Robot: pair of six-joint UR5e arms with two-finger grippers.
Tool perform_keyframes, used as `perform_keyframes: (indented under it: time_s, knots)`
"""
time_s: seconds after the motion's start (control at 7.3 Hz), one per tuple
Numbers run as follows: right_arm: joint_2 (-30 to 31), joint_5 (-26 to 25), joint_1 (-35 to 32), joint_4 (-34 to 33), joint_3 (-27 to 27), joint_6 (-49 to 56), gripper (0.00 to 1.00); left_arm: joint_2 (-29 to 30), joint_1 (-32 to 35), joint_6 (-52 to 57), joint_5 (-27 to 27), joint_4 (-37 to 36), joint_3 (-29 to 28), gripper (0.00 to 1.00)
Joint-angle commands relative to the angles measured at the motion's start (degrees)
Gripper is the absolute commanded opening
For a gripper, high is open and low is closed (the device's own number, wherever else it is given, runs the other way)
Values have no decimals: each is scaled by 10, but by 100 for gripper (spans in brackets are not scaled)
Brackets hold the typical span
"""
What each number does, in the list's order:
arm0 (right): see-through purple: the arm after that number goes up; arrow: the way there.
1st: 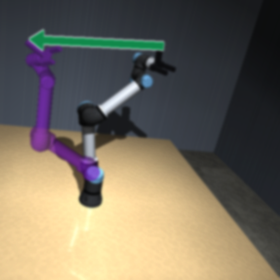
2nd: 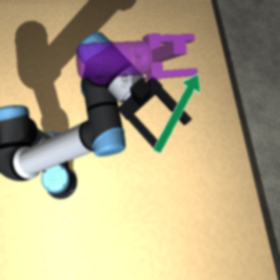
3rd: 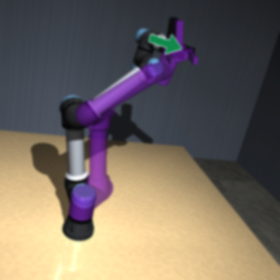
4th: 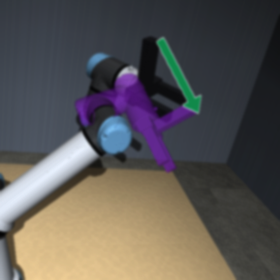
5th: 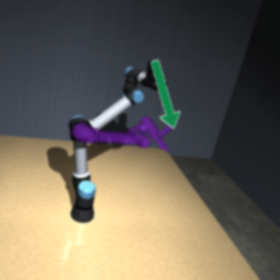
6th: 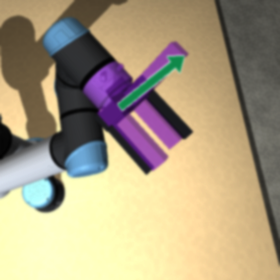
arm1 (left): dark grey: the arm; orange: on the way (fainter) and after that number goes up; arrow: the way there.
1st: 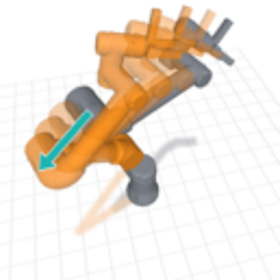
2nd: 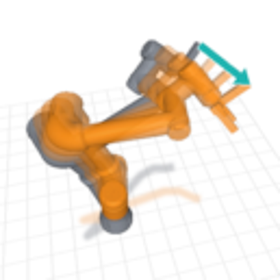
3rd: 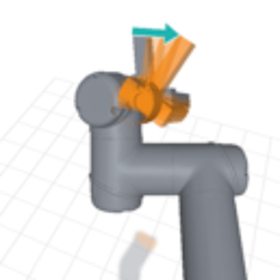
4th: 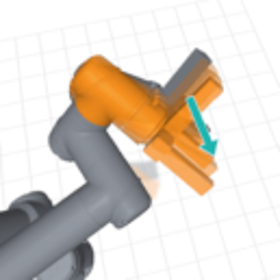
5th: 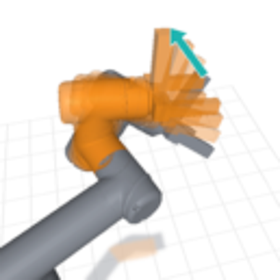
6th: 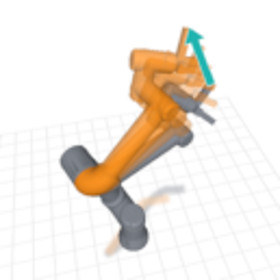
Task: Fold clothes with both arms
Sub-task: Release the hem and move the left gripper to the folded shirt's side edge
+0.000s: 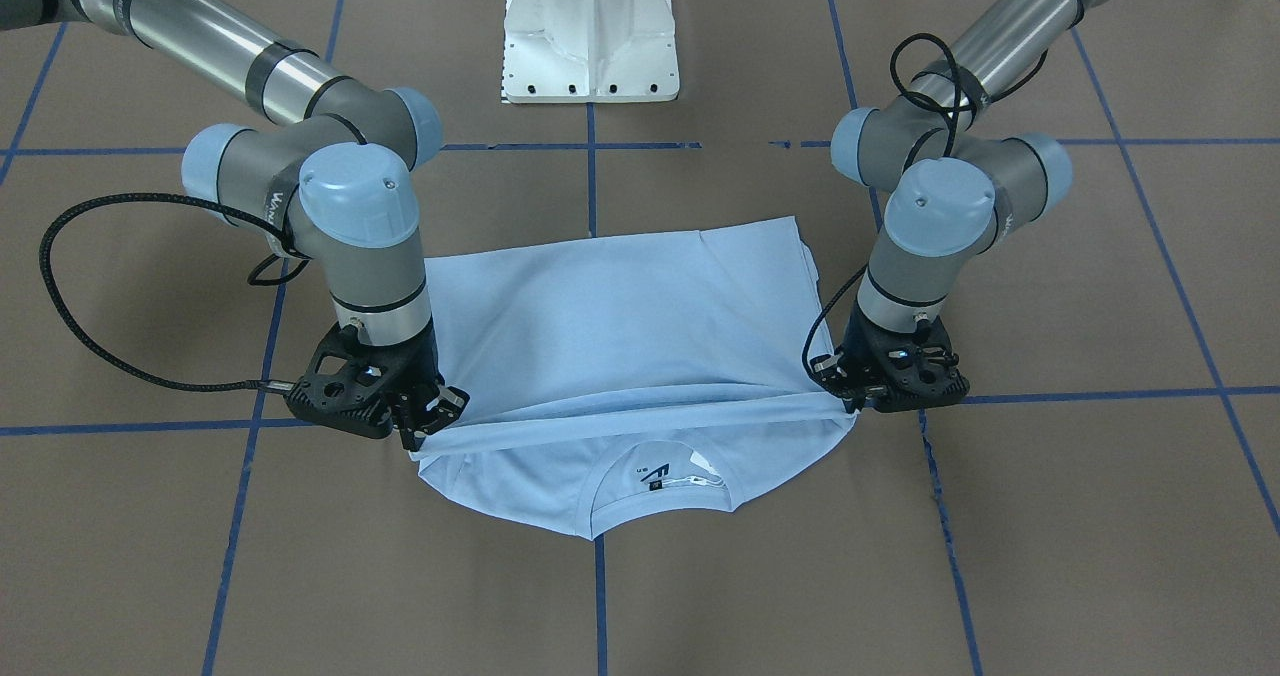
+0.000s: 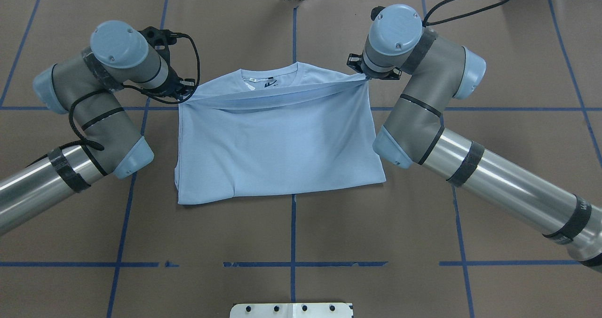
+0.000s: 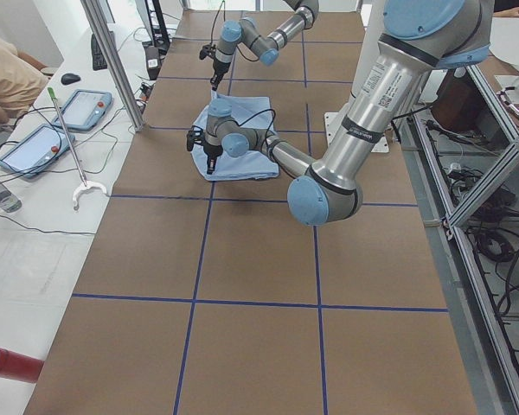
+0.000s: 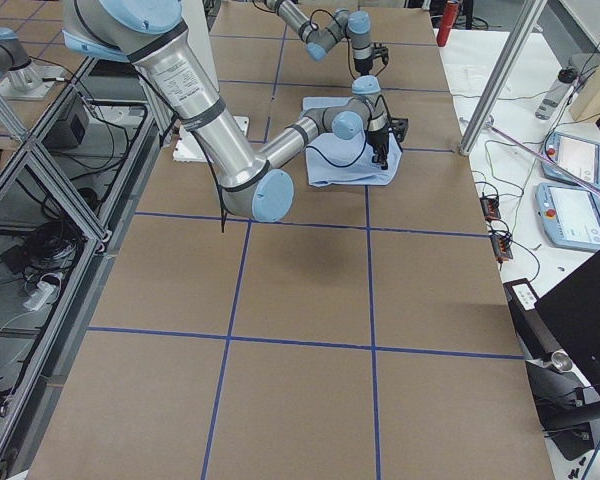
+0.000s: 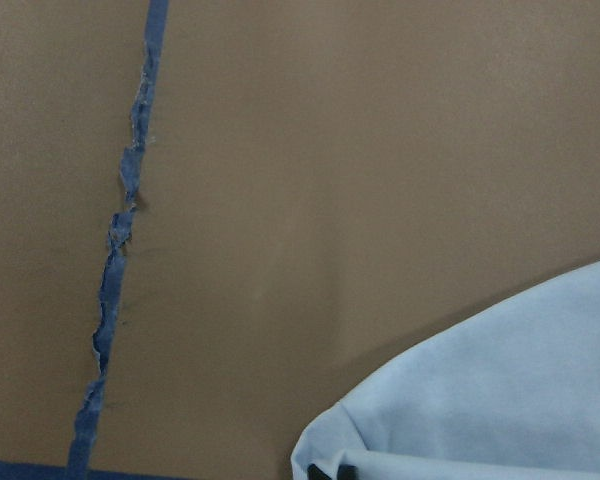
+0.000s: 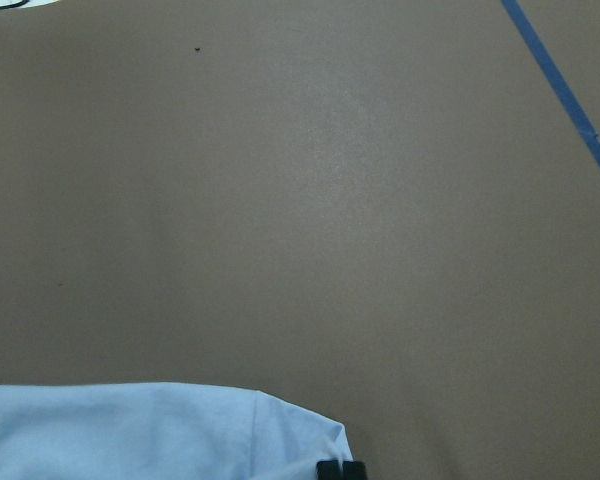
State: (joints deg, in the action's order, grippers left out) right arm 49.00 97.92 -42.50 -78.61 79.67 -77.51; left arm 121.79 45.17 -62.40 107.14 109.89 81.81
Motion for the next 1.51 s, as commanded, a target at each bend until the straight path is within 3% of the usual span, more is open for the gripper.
perform_keyframes:
  time_s: [0.0, 0.41, 0.55, 0.68, 0.96, 1.23, 1.37]
  knots:
    - [0, -2, 2, 0, -20, 3, 0, 0, 0, 0, 0, 1, 0, 0]
    - [0, -4, 14, 1, -20, 3, 0, 1, 11, 24, 0, 1, -2, 0]
    - [4, -5, 20, 2, -20, 3, 99, 1, 12, 30, 0, 3, -2, 71]
    - [2, -4, 19, 3, -19, 17, 100, -2, 14, 54, 3, 15, 4, 100]
    - [4, 19, -6, 4, -13, 94, 100, -16, 16, 60, 6, 16, 54, 100]
    - [2, 38, -14, 5, -10, 107, 100, -118, -1, 46, 48, 20, 172, 100]
    - [2, 38, -14, 5, -7, 106, 100, -177, -44, 7, 41, 24, 231, 100]
